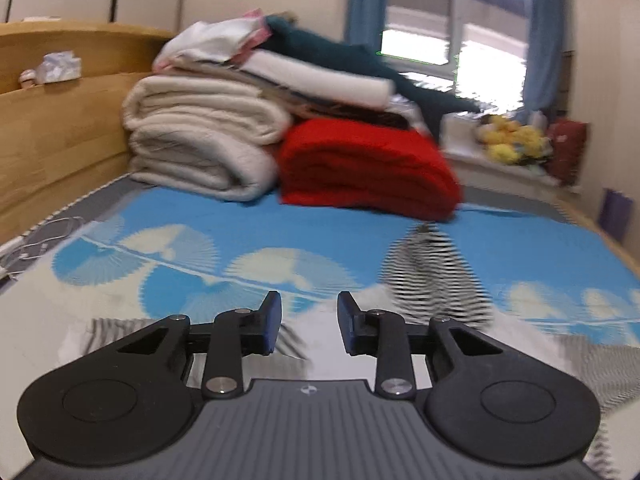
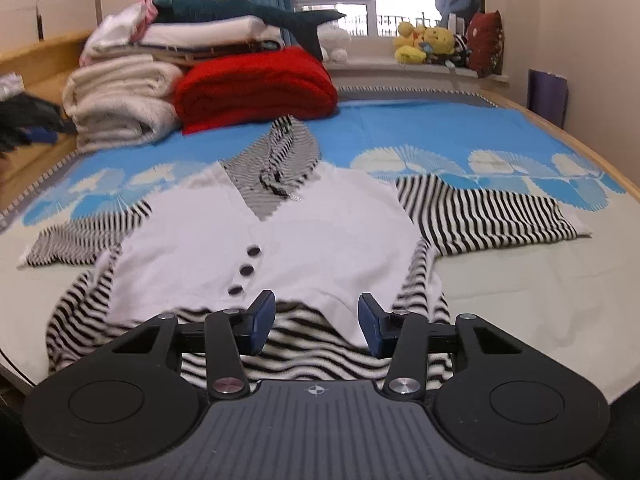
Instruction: Fold small clothes
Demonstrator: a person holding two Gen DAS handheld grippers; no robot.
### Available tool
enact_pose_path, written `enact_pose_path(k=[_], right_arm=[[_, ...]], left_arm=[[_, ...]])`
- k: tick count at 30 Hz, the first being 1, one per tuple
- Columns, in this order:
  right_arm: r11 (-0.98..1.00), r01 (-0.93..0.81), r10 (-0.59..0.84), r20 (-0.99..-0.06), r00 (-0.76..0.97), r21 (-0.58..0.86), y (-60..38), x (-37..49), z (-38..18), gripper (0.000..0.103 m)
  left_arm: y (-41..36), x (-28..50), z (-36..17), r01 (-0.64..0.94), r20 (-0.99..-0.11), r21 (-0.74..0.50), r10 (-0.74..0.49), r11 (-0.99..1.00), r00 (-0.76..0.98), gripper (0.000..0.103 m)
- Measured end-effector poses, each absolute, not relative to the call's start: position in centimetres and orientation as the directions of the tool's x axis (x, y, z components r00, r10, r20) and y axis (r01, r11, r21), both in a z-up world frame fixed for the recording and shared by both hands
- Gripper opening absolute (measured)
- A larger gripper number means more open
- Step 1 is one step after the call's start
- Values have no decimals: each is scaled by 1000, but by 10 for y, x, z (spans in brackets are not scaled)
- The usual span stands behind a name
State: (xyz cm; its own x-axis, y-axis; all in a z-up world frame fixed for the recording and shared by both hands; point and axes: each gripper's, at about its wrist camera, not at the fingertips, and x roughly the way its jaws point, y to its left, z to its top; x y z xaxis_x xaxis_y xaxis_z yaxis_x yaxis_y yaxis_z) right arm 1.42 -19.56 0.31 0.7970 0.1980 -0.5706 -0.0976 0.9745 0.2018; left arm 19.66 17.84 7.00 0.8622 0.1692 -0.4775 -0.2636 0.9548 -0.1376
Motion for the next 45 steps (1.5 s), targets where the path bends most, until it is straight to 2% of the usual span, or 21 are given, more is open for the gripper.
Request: enact_pose_path(k=[3,5,7,8,11,13,15,21,24,26,27,28,30,31,32,34,36,40,42,44,45], right_arm=[[975,-128,207,-541,815,180,-195,16,3,51],[979,-133,195,-532,824,152,-195,19,2,67],[986,-126,166,-530,832,112,-200,32,9,70],[986,-126,166,-530,832,112,-200,32,9,72],[985,-136,170,-512,842,103,-205,60,24,78],[986,-134,165,-501,850,98,-206,84,34,81],[986,-131,164,-489,857,101,-205,116,46,83],[979,-163,201,-476,856,121,-188,200,63,84],[965,-208,259,-476,840,158,-178,238,58,84],[967,-204,252,-483,838,151,-174,253,47,82],[967,-202,253,-487,836,155,-174,257,41,81],[965,-199,258,-498,828,169,-175,261,32,74],[964,-161,255,-558,790,213,-182,270,14,54],[960,-133,257,-589,766,246,-186,276,7,38],[949,-114,278,-604,747,296,-192,283,3,29],[928,-89,305,-600,739,363,-200,293,3,28],[926,-78,296,-585,755,369,-204,300,8,28],[932,-68,276,-574,771,356,-213,304,14,28],[935,-49,258,-578,774,352,-220,303,16,28],[939,-23,233,-585,777,343,-229,308,13,28],[940,-8,220,-589,778,341,-233,309,12,28]], left_arm=[[216,221,39,-345,-520,-101,246,933,818,34],[240,225,9,-392,-561,-101,274,914,782,34],[261,234,-11,-445,-652,-65,300,893,696,34],[275,235,-13,-457,-640,-102,293,884,711,35],[304,243,-23,-497,-645,-90,329,863,689,44],[326,248,-37,-547,-688,-133,321,827,651,60],[354,248,-50,-622,-726,-178,325,763,606,71],[413,231,-89,-770,-804,-308,279,559,525,72],[419,230,-105,-806,-821,-326,276,493,501,68],[414,237,-102,-805,-817,-283,309,522,487,50],[411,241,-101,-791,-815,-274,305,547,493,27],[409,245,-100,-781,-814,-275,297,561,500,14],[402,249,-95,-781,-807,-252,322,572,496,11],[398,253,-91,-784,-800,-235,343,574,492,10],[393,256,-86,-785,-790,-222,365,578,492,10],[375,266,-68,-767,-753,-184,413,614,512,10],[349,279,-44,-722,-697,-158,441,674,565,9],[274,298,9,-576,-586,-159,393,802,709,9],[221,304,34,-446,-534,-177,295,877,792,9],[163,307,51,-251,-506,-213,113,944,855,9],[133,307,57,-110,-510,-254,-36,961,859,10]])
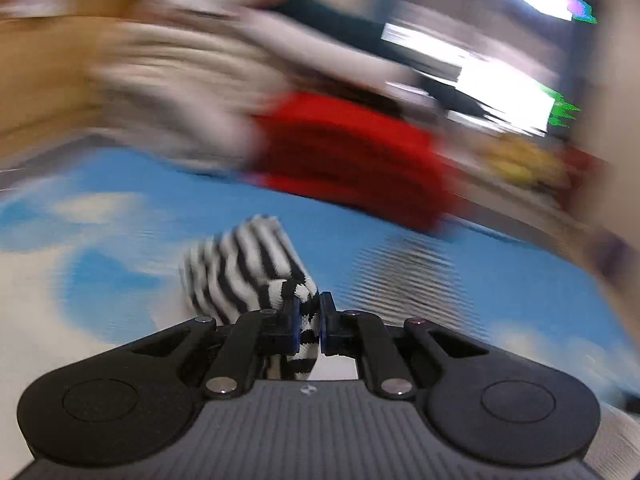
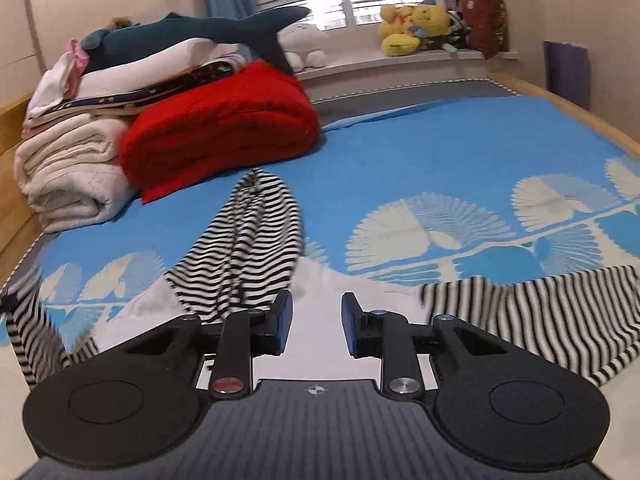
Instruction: Fold small clothes
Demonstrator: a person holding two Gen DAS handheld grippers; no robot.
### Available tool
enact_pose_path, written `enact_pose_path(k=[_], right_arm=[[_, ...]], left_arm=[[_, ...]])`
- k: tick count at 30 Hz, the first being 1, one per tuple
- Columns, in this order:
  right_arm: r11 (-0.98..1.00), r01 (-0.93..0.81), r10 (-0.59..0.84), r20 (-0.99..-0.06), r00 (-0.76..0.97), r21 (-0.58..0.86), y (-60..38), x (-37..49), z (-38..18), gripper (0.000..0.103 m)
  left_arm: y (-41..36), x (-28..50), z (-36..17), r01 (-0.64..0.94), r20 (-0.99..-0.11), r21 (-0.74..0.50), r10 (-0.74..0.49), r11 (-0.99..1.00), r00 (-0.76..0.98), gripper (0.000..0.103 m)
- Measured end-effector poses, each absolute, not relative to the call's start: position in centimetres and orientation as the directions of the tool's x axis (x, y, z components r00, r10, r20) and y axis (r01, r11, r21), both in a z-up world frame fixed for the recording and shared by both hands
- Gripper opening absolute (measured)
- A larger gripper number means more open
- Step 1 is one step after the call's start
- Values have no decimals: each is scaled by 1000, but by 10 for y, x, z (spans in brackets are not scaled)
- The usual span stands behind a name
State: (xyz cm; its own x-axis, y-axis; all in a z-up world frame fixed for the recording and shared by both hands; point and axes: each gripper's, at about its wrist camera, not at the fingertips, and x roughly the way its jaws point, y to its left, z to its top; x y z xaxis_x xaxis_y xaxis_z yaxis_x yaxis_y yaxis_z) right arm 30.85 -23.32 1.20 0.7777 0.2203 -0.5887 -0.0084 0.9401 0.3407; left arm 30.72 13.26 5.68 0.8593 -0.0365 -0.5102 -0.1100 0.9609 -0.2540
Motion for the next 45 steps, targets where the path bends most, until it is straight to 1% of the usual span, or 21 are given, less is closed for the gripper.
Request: enact_pose_path(k=[2,3,4,7,11,14,15,17,22,30,31,32,33,34,35,36,39,42,43,44,45], right_arm=[[941,23,196,-598,777,338,-242,309,9,30],[940,39,185,-605,774,338,-247,311,6,31],[939,57,175,-612,771,340,-251,312,4,32],[922,118,156,-635,756,368,-264,316,-5,33],[891,171,176,-666,725,420,-271,323,-18,33],[869,204,198,-695,691,451,-269,330,-31,34],[856,222,211,-709,673,466,-269,332,-36,35],[820,264,248,-732,635,507,-268,337,-50,45],[697,419,304,-769,562,582,-269,348,-89,55],[589,503,318,-754,575,632,-266,369,-102,59],[597,510,308,-764,567,619,-265,370,-103,56],[608,521,299,-781,549,599,-264,372,-105,33],[623,529,289,-798,529,576,-263,374,-109,18],[630,533,283,-806,520,565,-263,377,-113,8],[627,531,280,-801,530,570,-263,376,-113,8],[620,502,291,-771,566,603,-262,375,-108,8],[605,254,392,-560,730,755,-256,369,-66,8],[531,-57,512,-266,817,845,-265,351,-24,8],[517,-107,522,-214,825,849,-272,343,-18,8],[535,-69,506,-254,824,842,-287,333,-23,8],[535,-69,506,-254,824,842,-287,333,-23,8]], left_arm=[[92,309,61,148,-516,-375,-339,915,787,21],[78,306,63,229,-496,-412,-427,882,756,23],[72,304,65,249,-481,-420,-447,873,754,29],[86,307,63,126,-496,-453,-367,883,787,36],[109,317,49,-111,-597,-410,-175,905,783,36],[132,330,39,-214,-685,-370,-110,904,720,36],[137,332,35,-239,-706,-370,-104,898,701,36],[145,334,29,-273,-738,-380,-112,884,665,36],[163,333,15,-322,-791,-371,-114,871,601,36],[184,335,14,-349,-790,-391,-117,852,601,36],[186,335,14,-349,-790,-392,-116,851,603,36],[188,335,14,-347,-789,-391,-116,852,603,36],[190,335,14,-349,-790,-387,-112,853,603,36],[192,335,15,-351,-790,-382,-106,855,603,36],[194,334,15,-352,-791,-378,-101,856,604,36],[196,334,15,-352,-791,-374,-96,858,604,36],[198,334,16,-346,-793,-369,-98,863,602,36],[199,334,17,-339,-791,-371,-103,864,604,36],[199,334,17,-338,-790,-372,-104,864,604,36],[198,334,17,-336,-790,-373,-106,865,604,36],[196,334,16,-334,-791,-373,-109,866,602,36]])
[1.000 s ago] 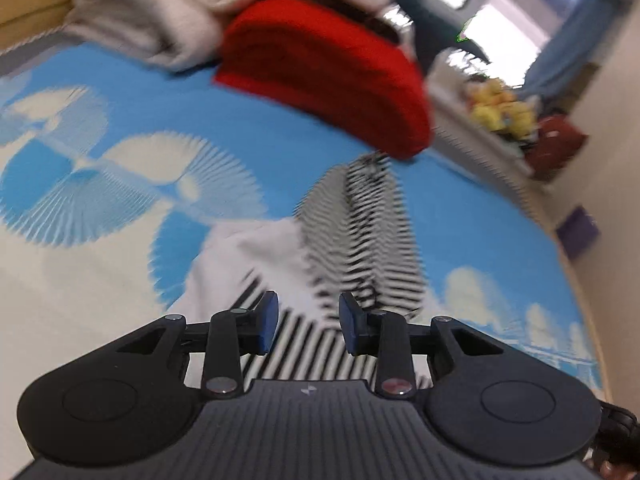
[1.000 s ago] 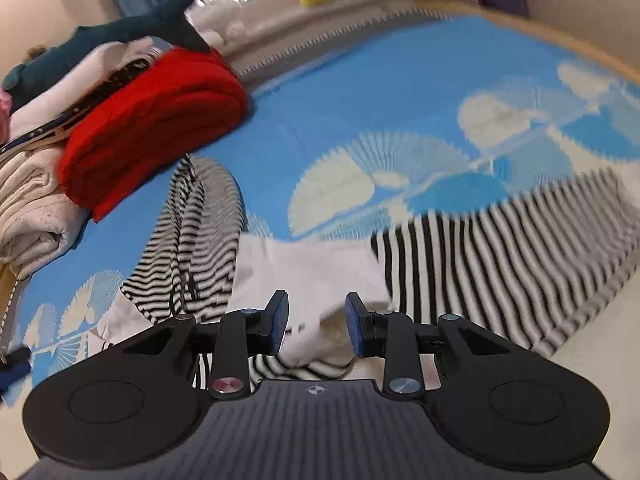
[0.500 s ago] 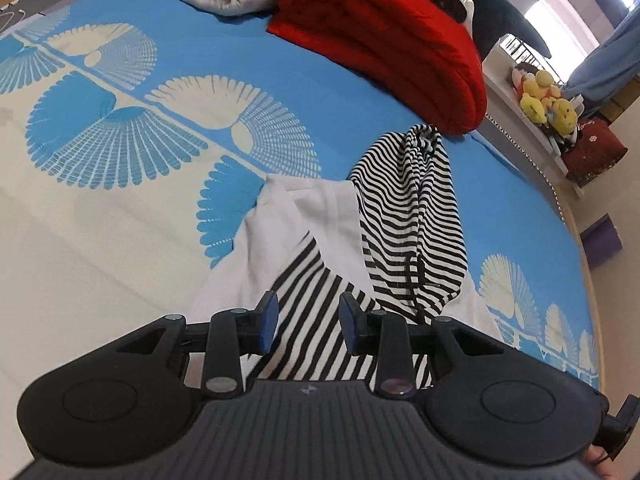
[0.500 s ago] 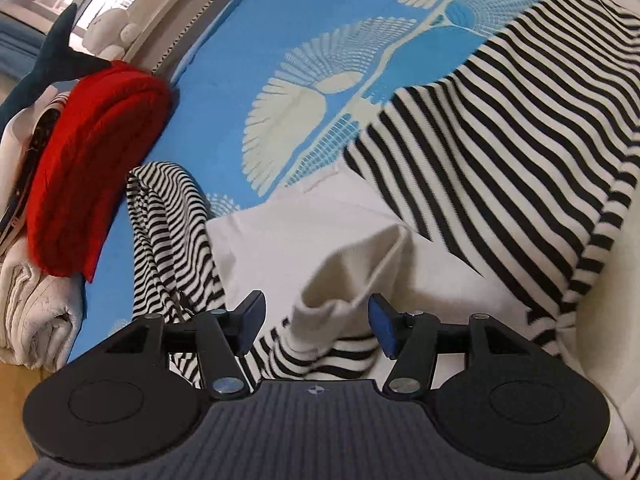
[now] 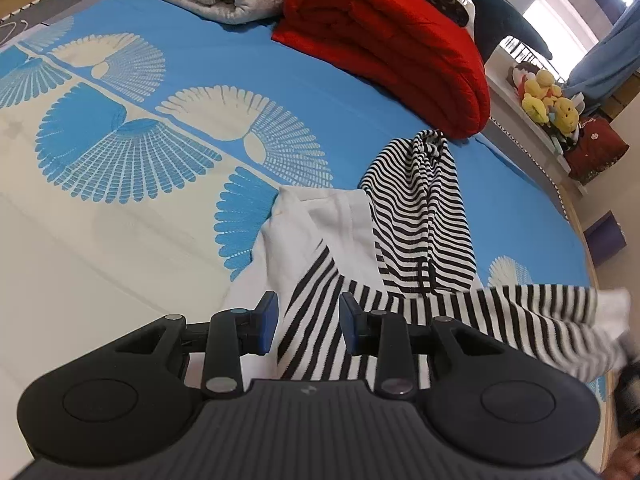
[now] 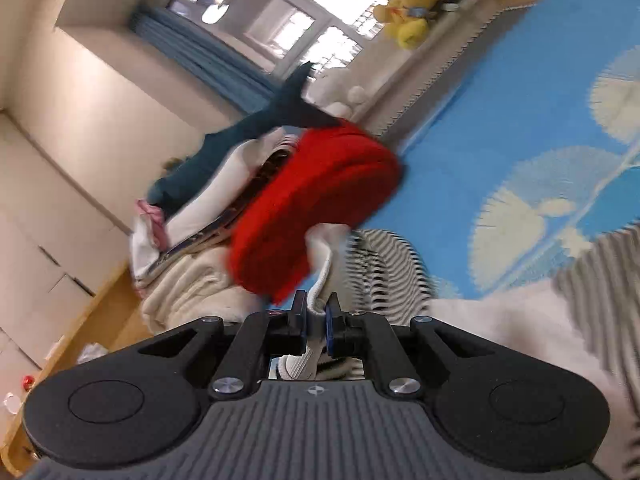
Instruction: Fold small clothes
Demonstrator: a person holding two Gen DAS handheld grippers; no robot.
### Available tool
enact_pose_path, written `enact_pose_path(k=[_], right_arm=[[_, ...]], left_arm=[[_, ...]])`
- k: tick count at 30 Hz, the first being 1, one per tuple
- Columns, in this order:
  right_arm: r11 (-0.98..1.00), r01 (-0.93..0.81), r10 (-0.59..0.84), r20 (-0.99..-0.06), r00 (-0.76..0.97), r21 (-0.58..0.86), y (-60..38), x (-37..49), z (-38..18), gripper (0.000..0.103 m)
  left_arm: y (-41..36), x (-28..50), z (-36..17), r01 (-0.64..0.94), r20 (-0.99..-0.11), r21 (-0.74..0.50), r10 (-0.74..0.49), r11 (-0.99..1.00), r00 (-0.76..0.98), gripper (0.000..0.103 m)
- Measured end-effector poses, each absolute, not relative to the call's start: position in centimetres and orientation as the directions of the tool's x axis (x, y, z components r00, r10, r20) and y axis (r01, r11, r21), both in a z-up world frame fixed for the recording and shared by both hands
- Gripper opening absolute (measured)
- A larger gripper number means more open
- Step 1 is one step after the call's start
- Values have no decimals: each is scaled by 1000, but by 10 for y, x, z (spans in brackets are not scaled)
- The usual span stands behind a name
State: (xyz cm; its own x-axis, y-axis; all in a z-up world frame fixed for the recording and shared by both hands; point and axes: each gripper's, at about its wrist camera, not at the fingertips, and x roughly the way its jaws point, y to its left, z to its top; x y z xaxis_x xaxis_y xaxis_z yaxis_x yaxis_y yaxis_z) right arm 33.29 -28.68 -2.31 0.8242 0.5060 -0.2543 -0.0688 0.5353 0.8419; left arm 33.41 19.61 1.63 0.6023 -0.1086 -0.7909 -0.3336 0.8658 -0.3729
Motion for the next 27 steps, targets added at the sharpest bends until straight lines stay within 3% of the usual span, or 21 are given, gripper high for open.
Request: enact_pose_path(k=[2,4,5,6,8,10,12,14,16,18,22,27], right_arm=[[660,94,425,-475,771,745,-295,333,-45,8],[821,285,245,-757,606,495,-295,337,-76,13],[847,373,154,-846,510,379,-298,336,-94,13],[817,450,124,-872,473,361,-308,329,-107,13],[767,491,142,-856,498,413,-316,325,-110,13],[782,410,164,-790,591,469,-310,324,-93,17],[781,311,241,-721,650,542,-301,324,-83,32],[746,283,344,-713,611,603,-299,333,-92,46],[749,329,392,-785,480,575,-297,339,-115,47],[784,401,335,-867,369,474,-302,339,-135,35],[757,400,319,-827,464,516,-317,338,-114,45],[775,419,174,-798,578,473,-370,330,-99,49]], left_arm=[[191,335,14,-321,-795,-371,-120,872,595,36],[183,337,10,-305,-804,-364,-132,880,580,36],[178,338,8,-297,-810,-357,-136,885,570,36],[174,338,5,-290,-816,-350,-138,891,561,36],[165,339,-1,-269,-826,-343,-152,900,544,36],[154,340,-9,-236,-832,-351,-186,906,523,36],[143,340,-20,-199,-840,-370,-235,908,489,36],[135,339,-34,-181,-848,-393,-279,901,451,36],[130,339,-51,-186,-869,-387,-290,903,402,36],[126,340,-70,-207,-899,-360,-279,910,338,36],[119,341,-80,-216,-931,-283,-214,934,296,36],[95,343,-33,-117,-883,-214,-141,970,448,38]])
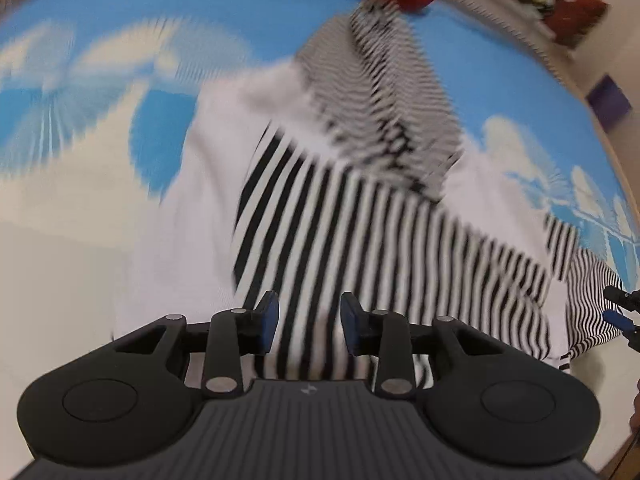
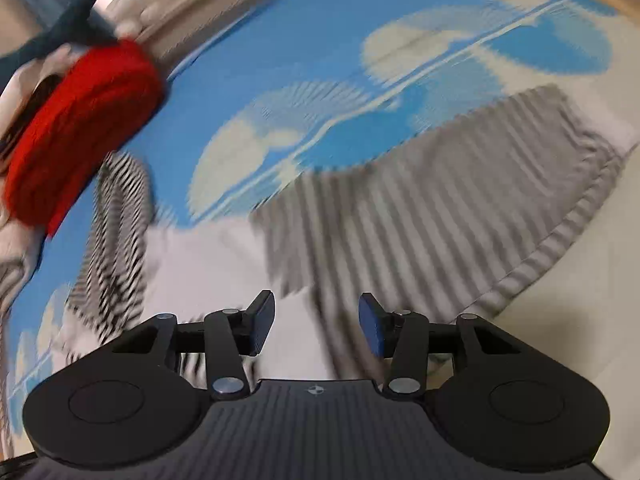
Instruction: Fold small clothes
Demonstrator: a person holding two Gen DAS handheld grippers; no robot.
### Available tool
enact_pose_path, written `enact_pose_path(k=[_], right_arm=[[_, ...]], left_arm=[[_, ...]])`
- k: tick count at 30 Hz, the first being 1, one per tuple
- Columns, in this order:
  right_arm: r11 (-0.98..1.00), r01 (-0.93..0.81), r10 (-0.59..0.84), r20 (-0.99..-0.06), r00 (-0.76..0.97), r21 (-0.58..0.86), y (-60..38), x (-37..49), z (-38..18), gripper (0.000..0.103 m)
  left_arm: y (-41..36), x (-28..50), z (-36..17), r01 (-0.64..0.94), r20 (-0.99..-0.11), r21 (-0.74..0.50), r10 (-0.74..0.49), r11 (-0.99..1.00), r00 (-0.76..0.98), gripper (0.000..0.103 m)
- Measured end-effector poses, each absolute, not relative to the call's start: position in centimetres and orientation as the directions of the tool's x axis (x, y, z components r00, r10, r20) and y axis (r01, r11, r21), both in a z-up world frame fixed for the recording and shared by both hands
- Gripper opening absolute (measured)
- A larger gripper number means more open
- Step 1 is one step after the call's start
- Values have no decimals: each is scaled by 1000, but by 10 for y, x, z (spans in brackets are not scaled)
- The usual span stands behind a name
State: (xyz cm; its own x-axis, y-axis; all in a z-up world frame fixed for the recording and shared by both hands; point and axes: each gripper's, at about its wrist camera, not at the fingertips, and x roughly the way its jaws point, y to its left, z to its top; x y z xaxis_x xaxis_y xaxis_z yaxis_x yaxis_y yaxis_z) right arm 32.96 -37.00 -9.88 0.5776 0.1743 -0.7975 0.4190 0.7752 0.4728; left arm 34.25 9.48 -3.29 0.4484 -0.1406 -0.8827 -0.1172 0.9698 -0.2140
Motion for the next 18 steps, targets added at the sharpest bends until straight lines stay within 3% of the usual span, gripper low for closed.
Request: enact_pose_path(k=[6,18], right_arm=[[732,536,78,-833,548,421,-421,316,-113,49],[457,763,-38,-847,530,457,-532,281,-148,49]], left_arm=[[66,348,-16,-71,-851,-181,-120,981,512,45],[49,355,-21,-71,-851,-188,-126,980,510,45]])
